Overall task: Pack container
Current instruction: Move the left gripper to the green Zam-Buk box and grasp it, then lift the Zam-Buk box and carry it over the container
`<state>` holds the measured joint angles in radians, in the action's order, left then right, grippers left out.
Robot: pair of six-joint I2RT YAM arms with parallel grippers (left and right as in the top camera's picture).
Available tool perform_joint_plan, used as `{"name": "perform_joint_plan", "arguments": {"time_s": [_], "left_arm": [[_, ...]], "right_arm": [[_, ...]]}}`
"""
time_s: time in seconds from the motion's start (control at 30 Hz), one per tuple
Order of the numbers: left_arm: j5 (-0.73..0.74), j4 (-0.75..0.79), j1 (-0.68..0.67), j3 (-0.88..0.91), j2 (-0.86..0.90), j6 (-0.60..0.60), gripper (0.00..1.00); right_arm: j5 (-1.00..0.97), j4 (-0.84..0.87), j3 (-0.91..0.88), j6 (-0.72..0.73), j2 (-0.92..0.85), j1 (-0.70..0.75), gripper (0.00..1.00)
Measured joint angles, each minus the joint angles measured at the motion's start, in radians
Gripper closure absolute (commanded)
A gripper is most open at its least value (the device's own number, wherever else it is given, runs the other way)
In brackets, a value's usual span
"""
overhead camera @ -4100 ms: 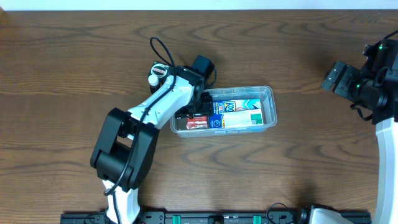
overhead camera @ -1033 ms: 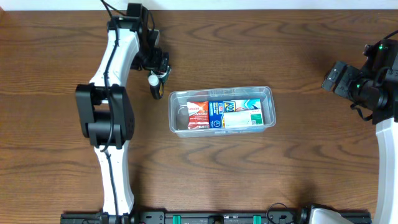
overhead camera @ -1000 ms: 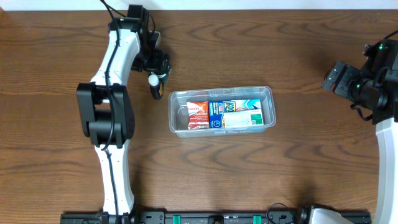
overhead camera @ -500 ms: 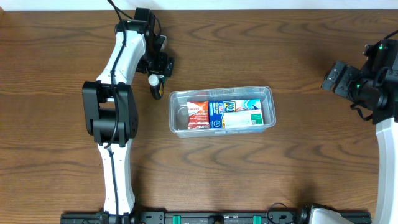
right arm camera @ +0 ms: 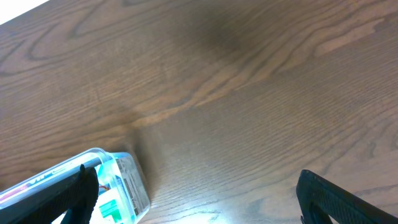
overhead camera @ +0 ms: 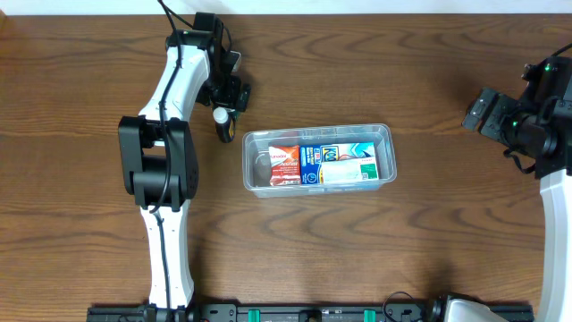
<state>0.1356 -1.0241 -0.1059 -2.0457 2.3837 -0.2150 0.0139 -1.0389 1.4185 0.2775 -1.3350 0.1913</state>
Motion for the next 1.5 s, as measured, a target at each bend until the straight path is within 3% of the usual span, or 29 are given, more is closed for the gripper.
{"name": "perform_joint_plan", "arguments": {"time_s": [0.33, 0.93, 1.5], "left_arm": [[-0.001, 0.024, -0.034, 0.024, 0.001, -0.003, 0.04], [-0.054, 0.026, -0.051, 0.025, 0.016, -0.002, 0.31], [-0.092, -0.019, -0.051, -0.006, 0.017, 0.035, 0.33]], "right_arm": [[0.000, 0.000, 0.000, 0.000, 0.000, 0.000, 0.01], [0.000, 0.000, 0.000, 0.000, 0.000, 0.000, 0.01], [0.000, 0.000, 0.000, 0.000, 0.000, 0.000, 0.01]]}}
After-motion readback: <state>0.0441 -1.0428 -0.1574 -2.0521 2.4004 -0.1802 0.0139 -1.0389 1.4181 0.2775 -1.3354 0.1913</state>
